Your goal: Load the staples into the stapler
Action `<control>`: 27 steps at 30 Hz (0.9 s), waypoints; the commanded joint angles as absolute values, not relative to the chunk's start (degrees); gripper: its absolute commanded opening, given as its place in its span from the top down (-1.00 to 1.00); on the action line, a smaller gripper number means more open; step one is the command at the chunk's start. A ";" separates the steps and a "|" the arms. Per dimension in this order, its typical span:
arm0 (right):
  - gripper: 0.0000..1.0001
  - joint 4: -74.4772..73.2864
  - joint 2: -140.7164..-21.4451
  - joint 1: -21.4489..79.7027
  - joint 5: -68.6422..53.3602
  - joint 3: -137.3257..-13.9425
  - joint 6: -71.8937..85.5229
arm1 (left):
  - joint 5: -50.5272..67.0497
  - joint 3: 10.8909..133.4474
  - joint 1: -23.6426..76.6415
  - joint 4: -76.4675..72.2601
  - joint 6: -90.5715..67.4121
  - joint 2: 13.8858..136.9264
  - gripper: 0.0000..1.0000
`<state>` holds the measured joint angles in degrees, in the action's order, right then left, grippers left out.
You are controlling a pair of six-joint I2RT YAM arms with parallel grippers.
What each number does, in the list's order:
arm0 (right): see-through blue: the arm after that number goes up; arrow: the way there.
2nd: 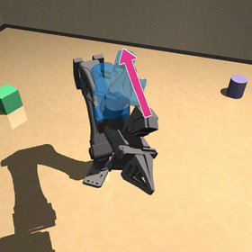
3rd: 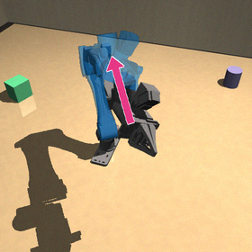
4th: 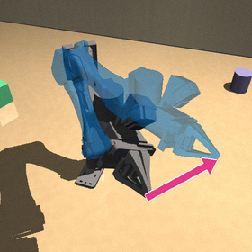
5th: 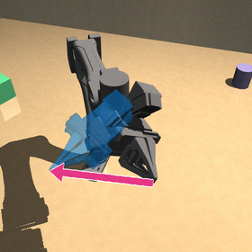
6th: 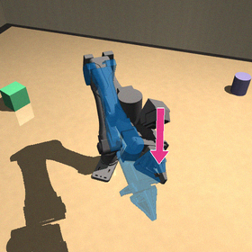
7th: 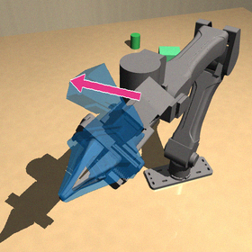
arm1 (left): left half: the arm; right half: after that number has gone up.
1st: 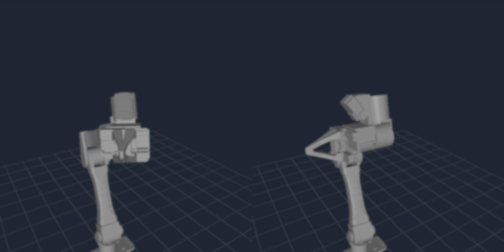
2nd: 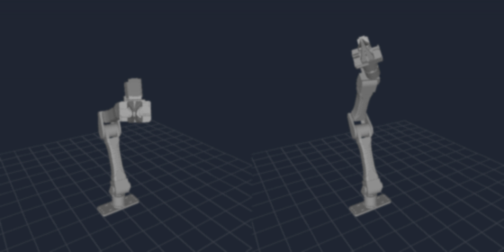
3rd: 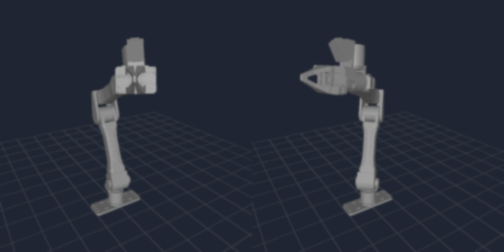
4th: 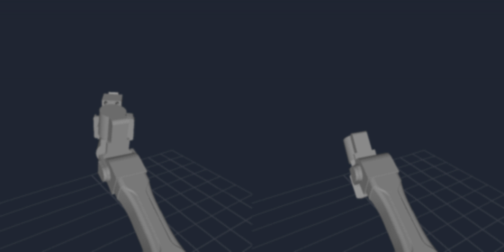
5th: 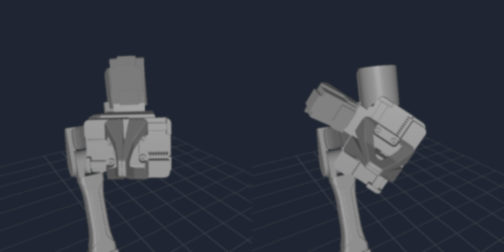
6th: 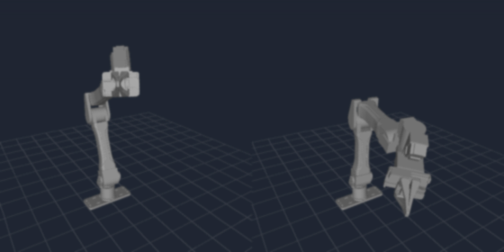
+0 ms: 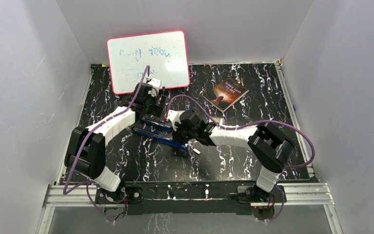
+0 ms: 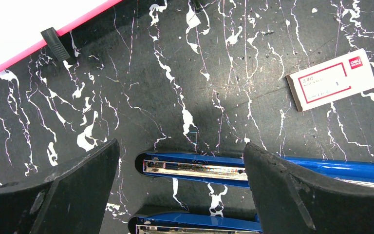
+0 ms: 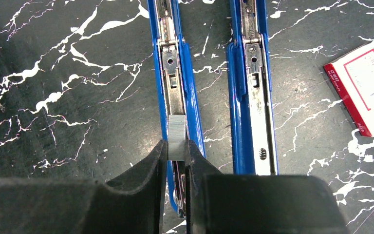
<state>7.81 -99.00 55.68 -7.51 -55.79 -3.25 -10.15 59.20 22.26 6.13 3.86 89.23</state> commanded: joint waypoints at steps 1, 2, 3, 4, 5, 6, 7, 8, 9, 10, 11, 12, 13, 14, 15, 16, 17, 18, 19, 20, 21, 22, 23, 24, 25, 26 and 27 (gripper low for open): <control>1.00 6.37 -99.44 55.98 -5.54 -57.97 -4.46 | -11.12 59.85 22.58 6.68 4.37 88.24 -0.96; 1.00 6.15 -99.37 56.03 -5.51 -57.88 -4.62 | -11.08 59.81 22.55 6.68 4.38 88.24 -0.96; 1.00 6.15 -99.25 56.00 -5.53 -57.73 -4.85 | -11.11 59.85 22.55 6.68 4.36 88.37 -0.96; 1.00 6.11 -99.11 56.03 -5.66 -57.64 -5.03 | -11.11 59.85 22.58 6.68 4.37 88.39 -0.96; 1.00 6.07 -98.95 56.00 -5.69 -57.59 -5.20 | -11.12 59.85 22.57 6.68 4.39 88.34 -0.96; 1.00 6.00 -98.82 56.04 -5.79 -57.54 -5.39 | -11.15 59.85 22.59 6.68 4.36 88.34 -0.96; 1.00 5.86 -98.75 56.15 -5.80 -57.55 -5.47 | -11.15 59.85 22.59 6.73 4.39 88.38 -0.96; 1.00 5.74 -98.66 56.13 -5.92 -57.53 -5.58 | -11.11 59.85 22.61 6.70 4.36 88.35 -0.96; 1.00 5.53 -98.62 56.14 -6.04 -57.57 -5.76 | -11.10 59.85 22.59 6.68 4.38 88.39 -0.96; 1.00 5.27 -98.61 56.10 -6.14 -57.74 -5.91 | -11.11 59.85 22.54 6.68 4.35 88.38 -0.96; 1.00 4.97 -98.61 56.11 -6.23 -57.92 -6.09 | -11.09 59.85 22.58 6.68 4.34 88.36 -0.96; 1.00 4.66 -98.60 56.16 -6.16 -58.01 -6.14 | -11.14 59.85 22.59 6.73 4.38 88.33 -0.96; 1.00 4.32 -98.61 56.15 -6.18 -58.12 -6.32 | -11.08 59.85 22.57 6.69 4.39 88.33 -0.96; 1.00 4.00 -98.61 56.16 -5.96 -58.23 -6.52 | -11.14 59.85 22.54 6.69 4.37 88.33 -0.96; 1.00 3.62 -98.61 56.14 -5.79 -58.41 -6.68 | -11.16 59.85 22.58 6.68 4.31 88.36 -0.96; 1.00 3.28 -98.61 56.16 -5.60 -58.64 -6.75 | -11.13 59.85 22.61 6.73 4.38 88.39 -0.96; 1.00 2.99 -98.61 56.18 -5.42 -58.82 -6.91 | -11.12 59.85 22.59 6.69 4.38 88.34 -0.96; 1.00 2.65 -98.61 56.21 -5.31 -58.94 -7.09 | -11.11 59.81 22.59 6.68 4.39 88.37 -0.97; 1.00 2.50 -98.61 56.20 -5.14 -59.09 -7.26 | -11.16 59.85 22.59 6.67 4.47 88.40 -0.97; 1.00 2.34 -98.57 56.22 -5.00 -59.23 -7.37 | -11.11 59.90 22.59 6.68 4.46 88.34 -0.96; 1.00 2.11 -98.53 56.24 -4.90 -59.35 -7.50 | -11.08 59.86 22.59 6.68 4.42 88.38 -0.96; 1.00 1.84 -98.53 56.26 -4.85 -59.42 -7.62 | -11.11 59.85 22.59 6.69 4.45 88.41 -0.96; 1.00 1.73 -98.51 56.32 -4.77 -59.43 -7.71 | -11.11 59.85 22.58 6.76 4.43 88.40 -0.96; 1.00 1.53 -98.52 56.34 -4.63 -59.49 -7.76 | -11.08 59.85 22.54 6.77 4.44 88.34 -0.96; 1.00 1.43 -98.46 56.34 -4.51 -59.50 -7.89 | -11.15 59.85 22.58 6.70 4.40 88.38 -0.96; 1.00 1.34 -98.44 56.46 -4.43 -59.58 -7.93 | -11.18 59.85 22.59 6.68 4.42 88.34 -0.96; 1.00 1.26 -98.44 56.47 -4.32 -59.63 -8.07 | -11.19 59.85 22.59 6.68 4.46 88.35 -0.96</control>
